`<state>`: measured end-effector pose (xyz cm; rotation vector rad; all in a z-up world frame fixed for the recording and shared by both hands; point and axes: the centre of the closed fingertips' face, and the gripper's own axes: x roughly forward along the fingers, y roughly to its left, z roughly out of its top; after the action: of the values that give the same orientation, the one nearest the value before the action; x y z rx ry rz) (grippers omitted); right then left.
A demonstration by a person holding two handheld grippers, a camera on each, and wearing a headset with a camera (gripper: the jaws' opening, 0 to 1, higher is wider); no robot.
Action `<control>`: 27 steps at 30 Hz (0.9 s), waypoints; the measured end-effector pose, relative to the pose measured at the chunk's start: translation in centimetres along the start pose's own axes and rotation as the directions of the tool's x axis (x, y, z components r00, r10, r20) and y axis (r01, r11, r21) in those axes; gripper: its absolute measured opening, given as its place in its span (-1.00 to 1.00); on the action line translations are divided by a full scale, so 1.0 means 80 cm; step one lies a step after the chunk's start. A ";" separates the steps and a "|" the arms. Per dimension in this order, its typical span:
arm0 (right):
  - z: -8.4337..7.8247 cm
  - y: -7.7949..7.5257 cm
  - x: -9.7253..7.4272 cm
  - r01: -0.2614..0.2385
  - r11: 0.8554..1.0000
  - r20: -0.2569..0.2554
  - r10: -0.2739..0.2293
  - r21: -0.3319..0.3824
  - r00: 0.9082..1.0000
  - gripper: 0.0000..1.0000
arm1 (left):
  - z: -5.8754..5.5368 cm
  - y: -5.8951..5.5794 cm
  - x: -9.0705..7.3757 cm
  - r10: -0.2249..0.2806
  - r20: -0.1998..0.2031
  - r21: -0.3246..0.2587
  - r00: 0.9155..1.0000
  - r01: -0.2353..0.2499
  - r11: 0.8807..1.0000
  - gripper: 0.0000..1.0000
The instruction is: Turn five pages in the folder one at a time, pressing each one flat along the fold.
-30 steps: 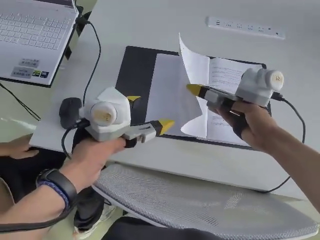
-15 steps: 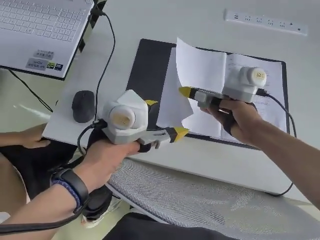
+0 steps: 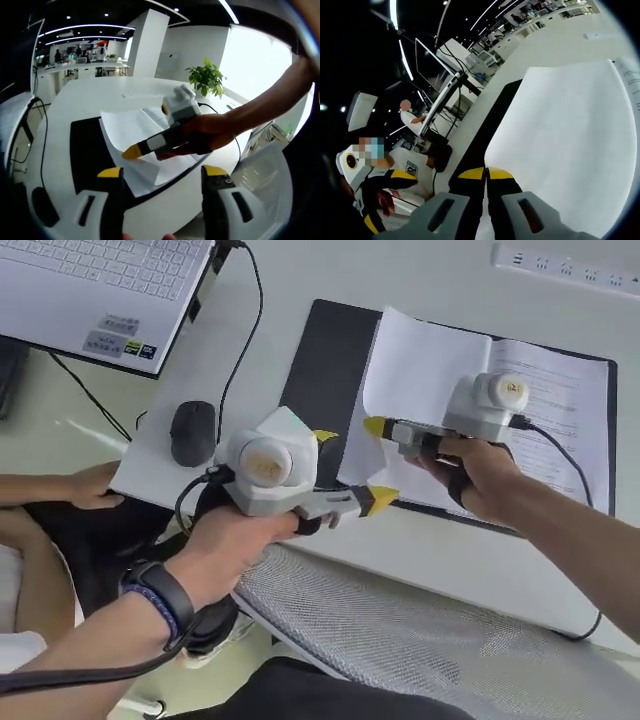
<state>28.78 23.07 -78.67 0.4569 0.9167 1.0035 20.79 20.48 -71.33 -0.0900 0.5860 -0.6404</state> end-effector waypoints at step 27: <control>-0.007 -0.001 0.003 0.005 1.000 -0.023 -0.005 -0.001 1.000 -0.85 | 0.010 0.008 0.007 0.007 0.001 0.008 1.000 -0.007 1.000 0.17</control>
<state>28.41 23.21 -79.20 0.4432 0.9376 1.0066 21.95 20.61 -71.08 -0.0807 0.5823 -0.6356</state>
